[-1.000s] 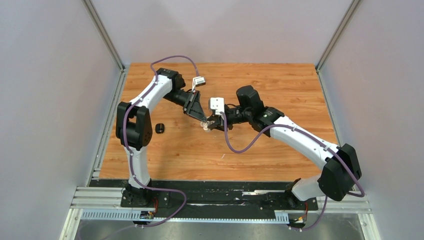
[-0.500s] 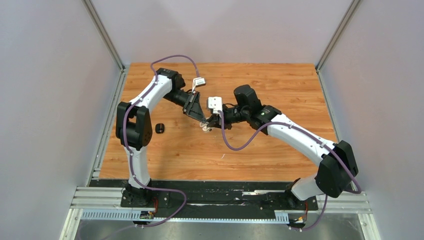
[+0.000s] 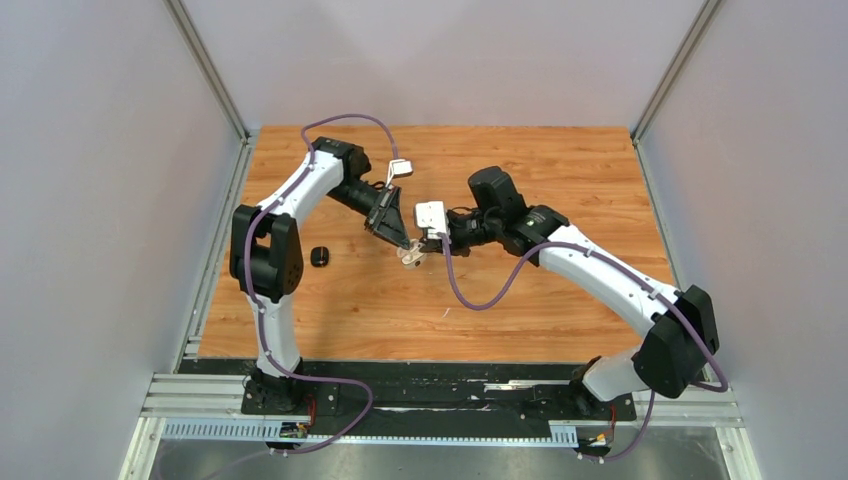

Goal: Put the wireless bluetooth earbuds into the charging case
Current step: Place the earbud in the charging case.

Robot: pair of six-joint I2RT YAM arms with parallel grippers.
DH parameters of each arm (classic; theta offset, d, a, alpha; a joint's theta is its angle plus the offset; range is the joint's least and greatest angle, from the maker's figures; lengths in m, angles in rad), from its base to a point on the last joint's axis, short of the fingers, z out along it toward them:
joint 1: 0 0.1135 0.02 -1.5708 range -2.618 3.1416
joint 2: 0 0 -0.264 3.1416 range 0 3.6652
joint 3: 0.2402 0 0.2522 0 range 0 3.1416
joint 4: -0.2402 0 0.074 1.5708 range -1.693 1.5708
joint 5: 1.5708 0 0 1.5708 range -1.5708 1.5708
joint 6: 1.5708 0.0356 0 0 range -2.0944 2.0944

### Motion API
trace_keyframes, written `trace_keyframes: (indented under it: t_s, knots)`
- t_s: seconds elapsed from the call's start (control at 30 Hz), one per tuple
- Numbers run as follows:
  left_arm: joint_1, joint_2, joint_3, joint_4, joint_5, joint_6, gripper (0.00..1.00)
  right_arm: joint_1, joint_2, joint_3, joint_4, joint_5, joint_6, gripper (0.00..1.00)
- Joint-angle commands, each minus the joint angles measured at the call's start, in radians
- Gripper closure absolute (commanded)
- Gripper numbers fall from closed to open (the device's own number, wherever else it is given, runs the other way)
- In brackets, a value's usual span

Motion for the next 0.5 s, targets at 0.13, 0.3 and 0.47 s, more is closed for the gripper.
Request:
trace_keyframes:
  t_s: [0.13,0.3,0.47]
  knots:
    - [-0.006,-0.069,-0.014,0.143,-0.161,-0.233,1.0,0.035,-0.035,0.108,-0.239,0.102,-0.369,1.0]
    - [-0.006,-0.067,-0.012,0.151,-0.163,-0.274,1.0,0.079,-0.019,0.115,-0.265,0.232,-0.532,1.0]
    - [-0.007,-0.082,-0.023,0.158,-0.168,-0.299,1.0,0.115,0.021,0.14,-0.266,0.327,-0.572,1.0]
